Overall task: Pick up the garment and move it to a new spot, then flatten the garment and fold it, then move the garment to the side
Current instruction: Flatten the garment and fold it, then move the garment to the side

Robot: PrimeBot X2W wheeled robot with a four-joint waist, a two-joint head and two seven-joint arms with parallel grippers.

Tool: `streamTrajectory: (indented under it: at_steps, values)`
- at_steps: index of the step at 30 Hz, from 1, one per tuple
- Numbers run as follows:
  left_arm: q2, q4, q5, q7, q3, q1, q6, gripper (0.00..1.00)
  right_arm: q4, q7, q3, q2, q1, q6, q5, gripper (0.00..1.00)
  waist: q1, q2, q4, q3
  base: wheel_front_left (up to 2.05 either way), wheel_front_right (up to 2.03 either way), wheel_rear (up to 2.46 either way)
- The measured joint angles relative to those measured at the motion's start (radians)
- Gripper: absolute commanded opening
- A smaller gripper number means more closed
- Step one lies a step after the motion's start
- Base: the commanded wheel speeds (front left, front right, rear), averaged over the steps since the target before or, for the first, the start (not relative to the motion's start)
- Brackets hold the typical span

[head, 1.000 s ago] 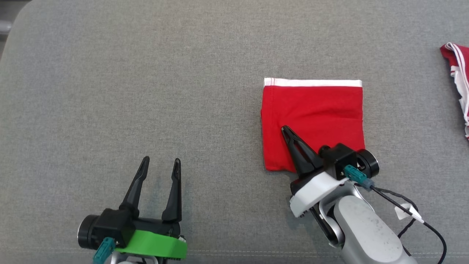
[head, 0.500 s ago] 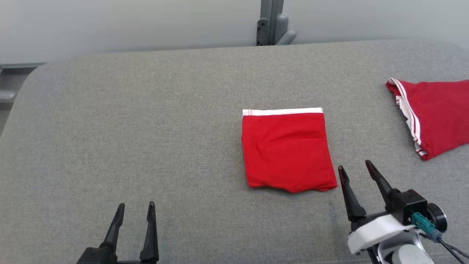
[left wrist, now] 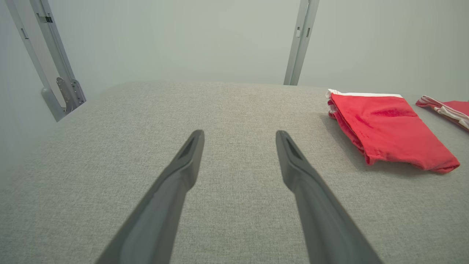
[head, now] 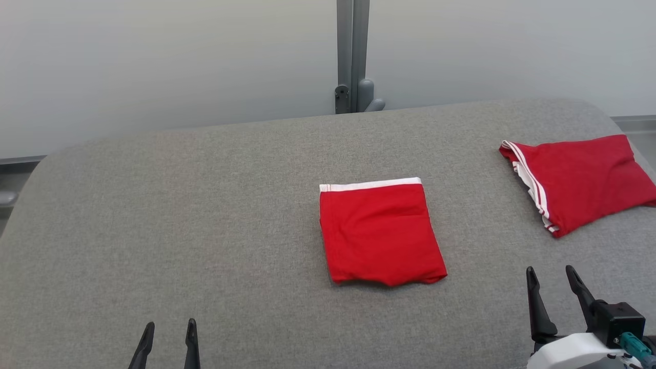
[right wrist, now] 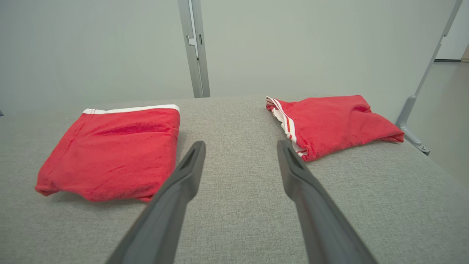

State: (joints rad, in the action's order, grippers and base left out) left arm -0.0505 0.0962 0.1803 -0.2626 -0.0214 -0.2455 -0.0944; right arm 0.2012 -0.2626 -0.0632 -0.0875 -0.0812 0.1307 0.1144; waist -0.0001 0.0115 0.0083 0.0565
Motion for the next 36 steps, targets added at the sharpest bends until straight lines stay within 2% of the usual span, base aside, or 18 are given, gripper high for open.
streamTrajectory:
  at_steps: [14,18,20,22,25,28,33,36]
  values:
    - [0.000,0.012,-0.006,0.000,0.004,0.000,-0.021,1.00,0.033,0.000,-0.035,0.012,0.002,0.000,-0.010,1.00,0.0000,0.0000,0.009,-0.001,0.00,0.00,0.00]
    - [0.000,0.005,0.002,0.000,-0.002,0.003,-0.020,1.00,0.018,0.000,0.000,0.009,0.037,0.000,0.023,1.00,0.0000,0.0000,0.015,-0.013,0.00,0.00,0.00]
    - [0.000,-0.004,0.004,0.000,-0.010,0.005,-0.020,1.00,0.009,0.001,0.021,0.008,0.083,0.000,0.080,1.00,0.0000,0.0000,0.019,-0.024,0.00,0.00,0.00]
    - [0.000,-0.011,0.004,0.000,-0.019,0.010,-0.020,1.00,0.007,0.067,0.059,-0.022,0.126,0.000,0.124,1.00,0.0000,0.0000,0.024,-0.037,0.00,0.00,0.00]
    - [0.000,-0.022,0.005,0.000,-0.033,0.042,-0.019,1.00,0.009,0.225,0.111,-0.073,0.220,0.000,0.178,1.00,0.0000,0.0000,0.032,-0.068,0.00,0.00,0.00]
    - [0.000,-0.019,0.005,0.000,-0.056,0.085,-0.019,1.00,0.043,0.342,0.139,-0.091,0.319,0.000,0.228,1.00,0.0001,0.0000,0.043,-0.110,0.00,0.00,0.00]
    - [0.000,-0.002,0.020,0.000,-0.073,0.130,-0.019,1.00,0.186,0.439,0.176,-0.080,0.453,0.000,0.302,1.00,0.0001,0.0000,0.068,-0.176,0.00,0.00,0.00]
    - [0.000,0.010,0.020,0.000,-0.090,0.157,-0.019,1.00,0.280,0.458,0.199,-0.074,0.509,0.000,0.328,1.00,0.0001,0.0000,0.090,-0.207,0.00,0.00,0.00]
